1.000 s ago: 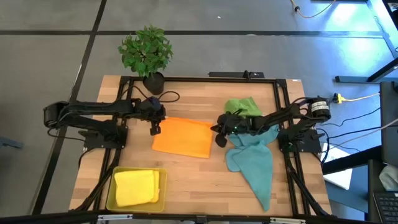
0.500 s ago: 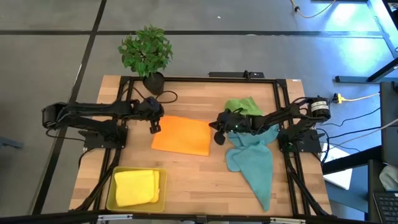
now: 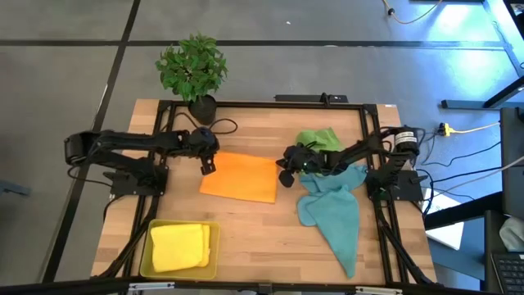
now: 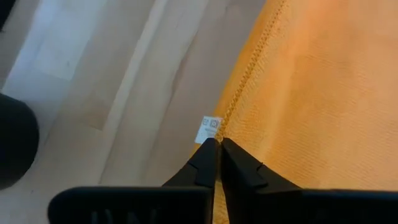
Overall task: Fold microfiber towels
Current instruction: Fold the orange microfiber cloth
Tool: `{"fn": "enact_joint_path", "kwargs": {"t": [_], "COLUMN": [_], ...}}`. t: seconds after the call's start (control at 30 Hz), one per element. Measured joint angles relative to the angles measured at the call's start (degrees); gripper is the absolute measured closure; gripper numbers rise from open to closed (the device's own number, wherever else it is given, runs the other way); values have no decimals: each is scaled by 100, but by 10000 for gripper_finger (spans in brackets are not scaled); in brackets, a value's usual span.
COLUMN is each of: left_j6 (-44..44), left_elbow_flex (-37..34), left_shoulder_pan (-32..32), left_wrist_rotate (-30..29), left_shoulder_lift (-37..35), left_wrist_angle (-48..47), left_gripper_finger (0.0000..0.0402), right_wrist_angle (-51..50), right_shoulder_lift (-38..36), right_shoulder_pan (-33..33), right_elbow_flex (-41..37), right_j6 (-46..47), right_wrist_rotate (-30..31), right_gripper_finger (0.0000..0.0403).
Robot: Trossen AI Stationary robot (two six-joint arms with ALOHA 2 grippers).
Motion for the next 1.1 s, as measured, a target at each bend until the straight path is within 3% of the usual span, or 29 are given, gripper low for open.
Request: {"fn": "enact_joint_path", "kwargs": {"t": [0.33,0.7,0.93,1.1], "left_j6": [4,-3,-171,-499], "left_elbow_flex": [0,0,4,-173], "left_shoulder_pan": [20,-70,-585,-1221], "left_wrist_rotate": [-531,-453,635,680], "left_shoulder_lift": [170,-163,-452,-420], "left_wrist_angle": [288,310,469,1463], "left_gripper_finger": [306,296,298,298], "right_wrist_angle": [-30,-192,-362,-162], "right_shoulder_lift": [62,-90,-724,-745], "right_shoulder_pan": [-3,-3,235,564], "right_elbow_flex": [279,392,392,392], "right_j6": [24,-136,-590,-755], "right_wrist_rotate": [300,305,292,254], "right_gripper_finger": [346,301,299,304]}}
